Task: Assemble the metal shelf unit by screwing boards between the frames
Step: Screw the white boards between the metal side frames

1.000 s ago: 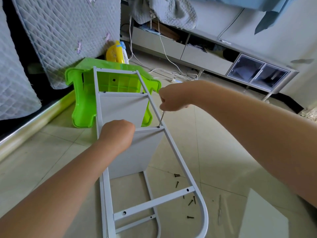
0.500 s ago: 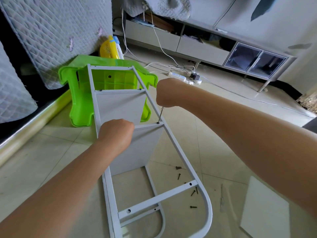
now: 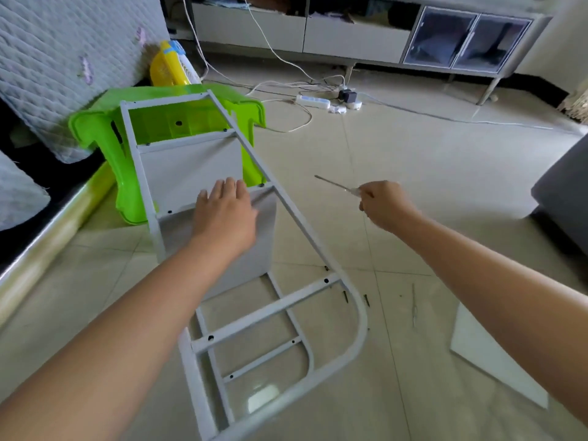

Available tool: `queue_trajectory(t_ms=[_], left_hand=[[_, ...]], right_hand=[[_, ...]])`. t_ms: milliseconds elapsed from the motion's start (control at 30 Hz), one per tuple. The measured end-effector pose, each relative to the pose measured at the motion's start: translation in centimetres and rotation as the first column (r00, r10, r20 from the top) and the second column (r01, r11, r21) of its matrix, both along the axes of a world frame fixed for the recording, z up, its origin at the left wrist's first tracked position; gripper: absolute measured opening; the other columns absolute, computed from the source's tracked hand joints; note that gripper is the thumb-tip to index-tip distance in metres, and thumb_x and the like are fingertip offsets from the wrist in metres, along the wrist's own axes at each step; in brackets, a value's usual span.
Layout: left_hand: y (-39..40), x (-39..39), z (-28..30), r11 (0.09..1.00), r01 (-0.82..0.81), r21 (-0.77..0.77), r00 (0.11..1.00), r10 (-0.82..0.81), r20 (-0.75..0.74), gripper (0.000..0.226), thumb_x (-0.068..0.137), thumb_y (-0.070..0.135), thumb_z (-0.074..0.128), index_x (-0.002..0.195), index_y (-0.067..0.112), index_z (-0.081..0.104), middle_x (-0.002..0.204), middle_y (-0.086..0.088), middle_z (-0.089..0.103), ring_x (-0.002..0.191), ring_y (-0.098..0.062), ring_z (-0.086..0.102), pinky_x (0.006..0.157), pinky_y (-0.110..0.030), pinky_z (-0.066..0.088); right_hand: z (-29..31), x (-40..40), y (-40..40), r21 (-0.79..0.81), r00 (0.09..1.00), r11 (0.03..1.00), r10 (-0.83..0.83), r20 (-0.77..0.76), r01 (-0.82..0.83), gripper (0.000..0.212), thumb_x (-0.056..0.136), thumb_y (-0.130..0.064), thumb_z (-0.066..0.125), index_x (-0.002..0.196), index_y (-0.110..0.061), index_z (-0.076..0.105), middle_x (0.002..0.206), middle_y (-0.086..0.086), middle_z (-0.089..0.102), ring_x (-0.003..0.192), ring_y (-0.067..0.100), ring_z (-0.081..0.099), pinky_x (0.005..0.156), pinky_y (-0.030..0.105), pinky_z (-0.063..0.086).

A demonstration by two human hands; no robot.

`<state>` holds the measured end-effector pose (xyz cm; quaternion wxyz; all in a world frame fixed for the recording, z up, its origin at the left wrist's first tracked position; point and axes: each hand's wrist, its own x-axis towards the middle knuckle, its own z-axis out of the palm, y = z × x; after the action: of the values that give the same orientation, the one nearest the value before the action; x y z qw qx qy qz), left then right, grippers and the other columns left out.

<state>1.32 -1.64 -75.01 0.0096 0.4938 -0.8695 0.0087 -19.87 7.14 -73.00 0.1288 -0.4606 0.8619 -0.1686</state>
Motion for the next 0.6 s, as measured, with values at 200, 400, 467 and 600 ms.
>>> queue_trajectory(t_ms=[200,400,467,600], left_hand=[[0.7,-2.7,-0.5,0.99,0.136,0.033,0.991,-0.136,-0.011,0.058,0.1,0.029,0.027,0.148,0.008,0.001,0.157,-0.004,-0.004,0.145,-0.019,-0.003,0.116,-0.04,0.001],[1.0,-2.4,-0.8,0.99,0.138,-0.027,0.99,-0.137,0.033,0.059,0.1,0.026,0.026,0.148,0.006,-0.001,0.157,-0.007,-0.004,0.144,-0.02,-0.001,0.115,-0.037,-0.001],[0.9,-2.4,-0.8,0.989,0.141,-0.037,0.99,-0.139,0.037,0.059,0.1,0.025,0.026,0.148,0.005,-0.001,0.157,-0.007,-0.003,0.144,-0.02,-0.001,0.115,-0.037,-0.002],[0.7,-2.3,-0.9,0.985,0.163,-0.049,0.985,-0.16,0.06,0.058,0.1,0.026,0.024,0.148,0.005,-0.002,0.157,-0.008,-0.003,0.144,-0.021,-0.002,0.116,-0.036,-0.002]], right_hand=[[-13.1,-0.4,7.1,0.319,0.998,0.948,-0.002,0.061,-0.017,0.03,0.096,-0.011,0.034,0.109,-0.005,0.06,0.102,0.015,0.064,0.082,0.025,0.054,0.06,0.02,0.033],[-21.1,2.5,10.9,0.548,0.989,0.825,0.145,0.028,-0.137,0.025,0.094,-0.014,0.035,0.114,-0.012,0.049,0.107,0.006,0.063,0.093,0.024,0.061,0.064,0.027,0.041],[-22.3,3.0,11.1,0.598,0.989,0.791,0.149,0.017,-0.129,0.027,0.092,-0.01,0.036,0.114,-0.013,0.051,0.107,0.004,0.063,0.095,0.024,0.061,0.069,0.03,0.044],[-23.1,4.2,10.8,0.631,0.99,0.763,0.122,0.076,-0.142,0.015,0.09,-0.011,0.04,0.098,-0.015,0.053,0.098,0.002,0.06,0.083,0.019,0.053,0.068,0.027,0.038]])
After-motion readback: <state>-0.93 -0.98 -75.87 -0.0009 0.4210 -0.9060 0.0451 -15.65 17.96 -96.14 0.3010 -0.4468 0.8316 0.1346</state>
